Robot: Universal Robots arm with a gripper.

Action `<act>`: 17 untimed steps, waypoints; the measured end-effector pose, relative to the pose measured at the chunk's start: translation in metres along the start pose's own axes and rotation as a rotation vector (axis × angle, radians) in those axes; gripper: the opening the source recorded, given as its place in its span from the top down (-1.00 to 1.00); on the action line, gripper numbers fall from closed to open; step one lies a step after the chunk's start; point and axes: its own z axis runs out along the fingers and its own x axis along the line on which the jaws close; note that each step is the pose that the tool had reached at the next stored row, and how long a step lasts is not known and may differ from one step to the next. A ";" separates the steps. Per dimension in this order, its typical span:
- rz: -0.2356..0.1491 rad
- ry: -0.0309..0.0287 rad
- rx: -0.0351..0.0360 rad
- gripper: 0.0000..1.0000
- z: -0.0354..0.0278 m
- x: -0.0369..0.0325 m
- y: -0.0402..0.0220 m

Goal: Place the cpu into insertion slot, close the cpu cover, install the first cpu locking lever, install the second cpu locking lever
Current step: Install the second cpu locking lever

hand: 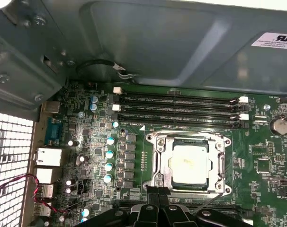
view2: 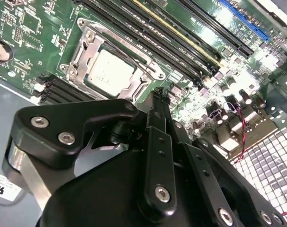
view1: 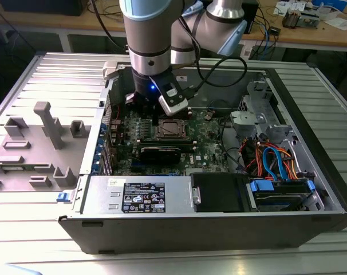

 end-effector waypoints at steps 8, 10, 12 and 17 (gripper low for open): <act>0.004 0.0336 0.0036 0.79 0.0014 -0.0245 -0.0015; 0.006 0.0460 0.0042 0.79 0.0017 -0.0301 -0.0023; 0.007 0.0566 0.0038 0.79 0.0013 -0.0334 -0.0046; 0.008 0.0679 0.0031 0.79 0.0006 -0.0361 -0.0107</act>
